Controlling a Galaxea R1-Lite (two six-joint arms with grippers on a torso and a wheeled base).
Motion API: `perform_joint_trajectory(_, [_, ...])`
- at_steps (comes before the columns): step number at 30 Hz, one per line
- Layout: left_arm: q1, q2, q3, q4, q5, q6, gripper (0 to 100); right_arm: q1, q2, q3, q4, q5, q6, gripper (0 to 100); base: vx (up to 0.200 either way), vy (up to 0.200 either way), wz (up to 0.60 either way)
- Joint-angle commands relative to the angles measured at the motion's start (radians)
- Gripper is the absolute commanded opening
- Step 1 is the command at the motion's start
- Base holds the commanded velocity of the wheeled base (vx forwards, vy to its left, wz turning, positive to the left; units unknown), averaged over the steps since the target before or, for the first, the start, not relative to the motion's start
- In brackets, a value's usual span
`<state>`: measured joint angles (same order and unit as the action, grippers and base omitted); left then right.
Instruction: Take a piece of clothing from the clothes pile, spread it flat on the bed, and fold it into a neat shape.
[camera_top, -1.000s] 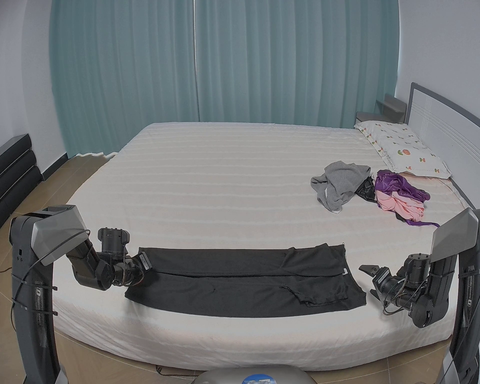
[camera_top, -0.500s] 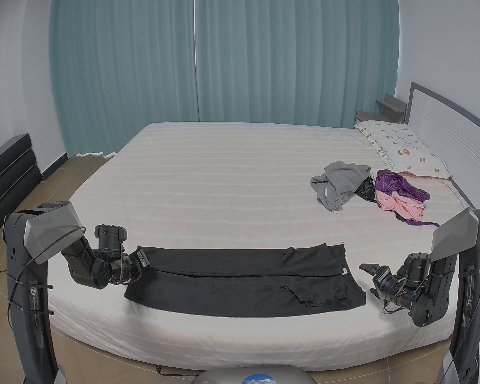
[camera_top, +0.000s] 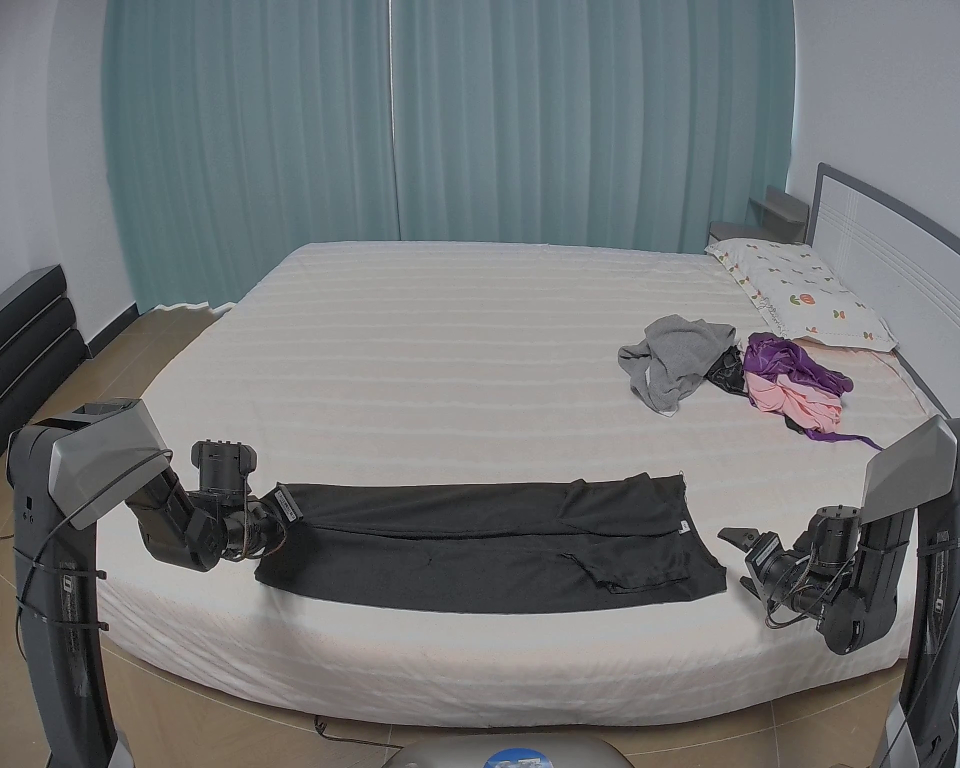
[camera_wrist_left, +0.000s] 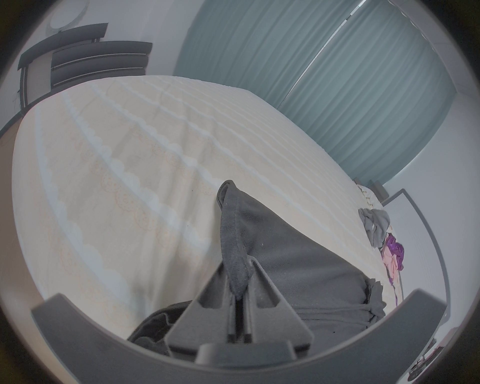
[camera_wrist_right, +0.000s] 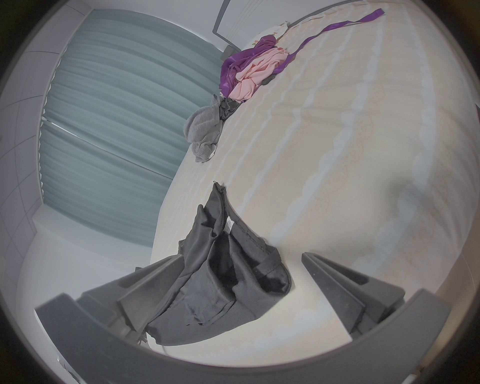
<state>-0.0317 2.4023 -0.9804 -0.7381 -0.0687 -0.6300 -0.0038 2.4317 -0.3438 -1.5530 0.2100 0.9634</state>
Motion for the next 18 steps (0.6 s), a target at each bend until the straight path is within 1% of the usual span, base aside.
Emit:
perform_joint_trajectory(1, [-0.01, 0.001, -0.017, 0.002, 0.001, -0.016, 0, 0.001, 0.001, 0.0, -0.013, 0.0, 0.0, 100, 0.0, 0.0, 0.0])
perform_joint_trajectory(10, [-0.034, -0.015, -0.003, 0.0, 0.004, -0.022, 0, -0.004, -0.003, -0.003, -0.013, 0.002, 0.006, 100, 0.0, -0.2, 0.0])
perform_joint_trajectory(15, [-0.051, -0.068, -0.001, 0.005, 0.018, -0.097, 0, -0.002, -0.002, -0.003, -0.013, 0.002, 0.005, 100, 0.0, -0.2, 0.0])
perform_joint_trajectory(18, [-0.06, -0.095, 0.005, 0.009, 0.024, -0.103, 0, -0.001, 0.0, -0.003, -0.013, 0.0, 0.003, 100, 0.0, -0.2, 0.0])
